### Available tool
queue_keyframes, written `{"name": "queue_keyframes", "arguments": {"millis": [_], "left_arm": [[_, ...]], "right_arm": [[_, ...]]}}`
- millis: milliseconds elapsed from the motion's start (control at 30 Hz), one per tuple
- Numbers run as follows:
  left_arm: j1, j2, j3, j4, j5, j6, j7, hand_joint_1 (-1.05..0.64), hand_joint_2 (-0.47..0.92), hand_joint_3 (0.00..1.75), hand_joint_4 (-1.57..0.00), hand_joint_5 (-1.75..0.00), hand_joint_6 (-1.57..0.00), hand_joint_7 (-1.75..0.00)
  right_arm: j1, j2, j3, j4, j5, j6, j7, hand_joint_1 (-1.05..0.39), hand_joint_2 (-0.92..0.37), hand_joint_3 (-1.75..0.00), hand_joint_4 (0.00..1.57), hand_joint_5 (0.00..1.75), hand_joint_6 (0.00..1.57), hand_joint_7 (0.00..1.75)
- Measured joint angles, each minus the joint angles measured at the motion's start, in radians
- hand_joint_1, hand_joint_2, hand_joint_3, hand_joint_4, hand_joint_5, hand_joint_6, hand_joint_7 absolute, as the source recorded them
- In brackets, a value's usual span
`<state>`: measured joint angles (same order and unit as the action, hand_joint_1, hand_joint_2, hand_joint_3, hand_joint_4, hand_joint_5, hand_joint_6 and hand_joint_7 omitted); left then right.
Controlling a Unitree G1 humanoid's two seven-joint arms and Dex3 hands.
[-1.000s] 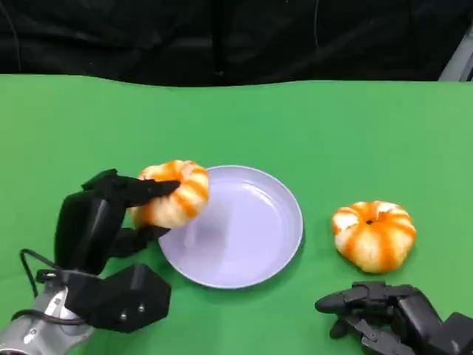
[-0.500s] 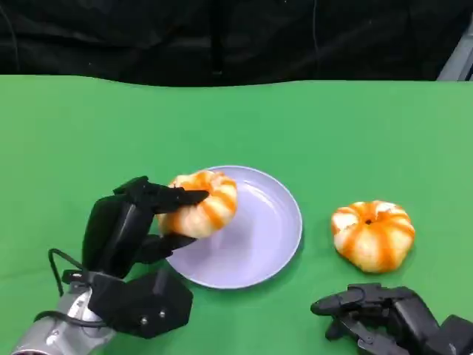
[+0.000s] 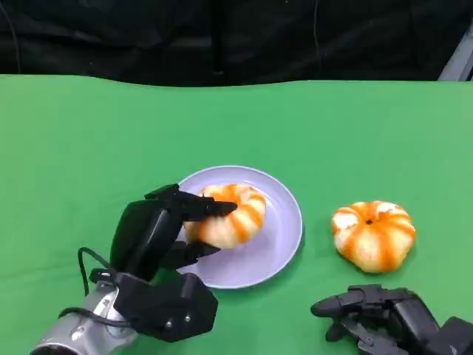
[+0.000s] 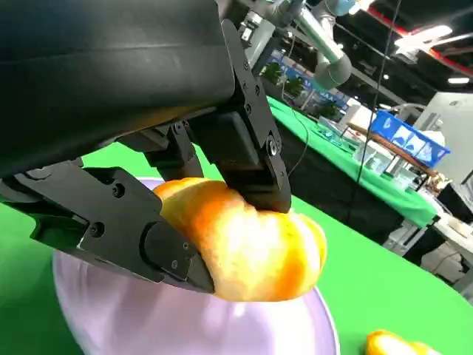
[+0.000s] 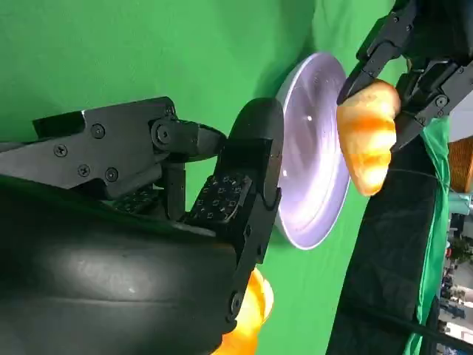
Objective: Grasp the bread from the table and place it into the plate.
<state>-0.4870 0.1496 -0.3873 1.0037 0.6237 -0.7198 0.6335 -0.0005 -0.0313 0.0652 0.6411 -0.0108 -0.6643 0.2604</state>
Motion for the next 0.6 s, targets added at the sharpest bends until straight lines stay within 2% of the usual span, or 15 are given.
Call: {"name": "queue_keyframes", "arguments": {"millis": [267,600], "left_arm": [[-0.016,-0.013,-0.021,0.038,0.002,0.054,-0.046,0.00,0.90,0.01,-0.96,-0.67,-1.37,0.00],[-0.049,-0.018,-0.041,0.070,0.002,0.120,-0.071,-0.02,0.90,0.01,-0.96,-0.61,-1.33,0.00]], "right_arm": [[0.000,0.001,0.001,0.000,-0.001,0.000,-0.004,-0.05,-0.92,-0.39,0.80,1.19,1.14,0.26],[0.004,0.001,0.002,-0.003,-0.001,0.000,-0.006,-0.05,-0.92,-0.38,0.81,1.17,1.14,0.25]]}}
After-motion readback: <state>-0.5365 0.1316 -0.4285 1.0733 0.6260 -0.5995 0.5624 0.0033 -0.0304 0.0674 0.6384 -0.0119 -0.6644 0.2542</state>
